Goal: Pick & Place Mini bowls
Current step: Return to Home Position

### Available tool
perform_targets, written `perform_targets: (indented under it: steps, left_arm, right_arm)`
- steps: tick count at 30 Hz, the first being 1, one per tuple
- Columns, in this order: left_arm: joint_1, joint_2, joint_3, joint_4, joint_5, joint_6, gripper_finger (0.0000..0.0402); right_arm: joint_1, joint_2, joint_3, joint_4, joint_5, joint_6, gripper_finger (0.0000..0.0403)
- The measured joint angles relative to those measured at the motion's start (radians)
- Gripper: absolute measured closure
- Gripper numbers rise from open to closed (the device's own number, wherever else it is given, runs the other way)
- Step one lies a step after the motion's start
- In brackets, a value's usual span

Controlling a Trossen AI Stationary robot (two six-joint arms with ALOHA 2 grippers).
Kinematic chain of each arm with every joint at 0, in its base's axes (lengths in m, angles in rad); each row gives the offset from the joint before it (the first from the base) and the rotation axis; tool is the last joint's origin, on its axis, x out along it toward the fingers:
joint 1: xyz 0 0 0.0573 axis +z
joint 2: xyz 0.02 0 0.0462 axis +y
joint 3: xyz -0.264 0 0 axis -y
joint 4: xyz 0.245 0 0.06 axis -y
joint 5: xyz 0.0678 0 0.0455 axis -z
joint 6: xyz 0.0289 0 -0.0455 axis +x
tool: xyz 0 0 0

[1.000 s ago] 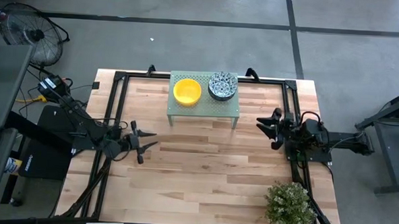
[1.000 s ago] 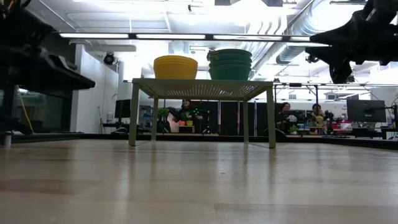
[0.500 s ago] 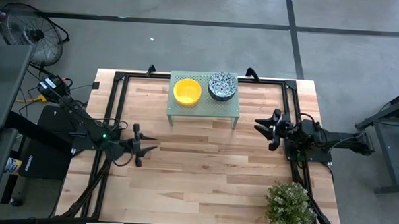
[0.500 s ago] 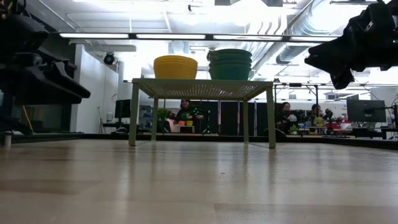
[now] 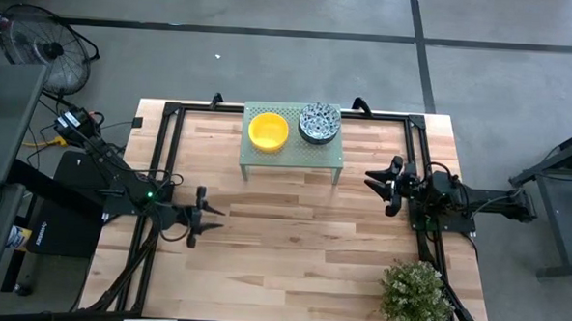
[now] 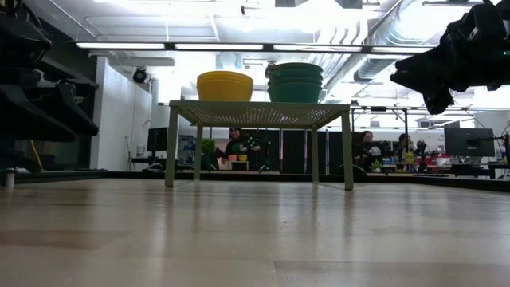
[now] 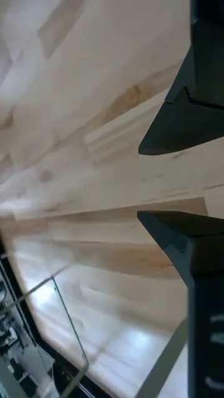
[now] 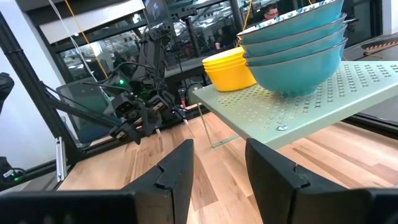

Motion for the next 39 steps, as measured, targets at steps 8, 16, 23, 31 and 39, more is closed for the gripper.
perform_targets:
  steps: [8, 16, 23, 31, 39]
  left_arm:
    - [0.0, 0.0, 0.001, 0.0, 0.028, 0.0, 0.025]
    - [0.0, 0.0, 0.001, 0.0, 0.028, 0.0, 0.025]
    - [0.0, 0.0, 0.001, 0.0, 0.027, 0.0, 0.025]
    - [0.0, 0.0, 0.002, 0.0, 0.027, 0.0, 0.025]
    - [0.0, 0.0, 0.002, 0.0, 0.027, 0.0, 0.025]
  right_arm:
    - [0.0, 0.0, 0.0, 0.0, 0.0, 0.0, 0.027]
    - [0.0, 0.0, 0.0, 0.001, 0.0, 0.0, 0.027]
    - [0.0, 0.0, 0.0, 0.003, 0.0, 0.0, 0.027]
    - [0.0, 0.0, 0.0, 0.003, 0.0, 0.0, 0.027]
    - [0.0, 0.0, 0.0, 0.004, 0.0, 0.0, 0.027]
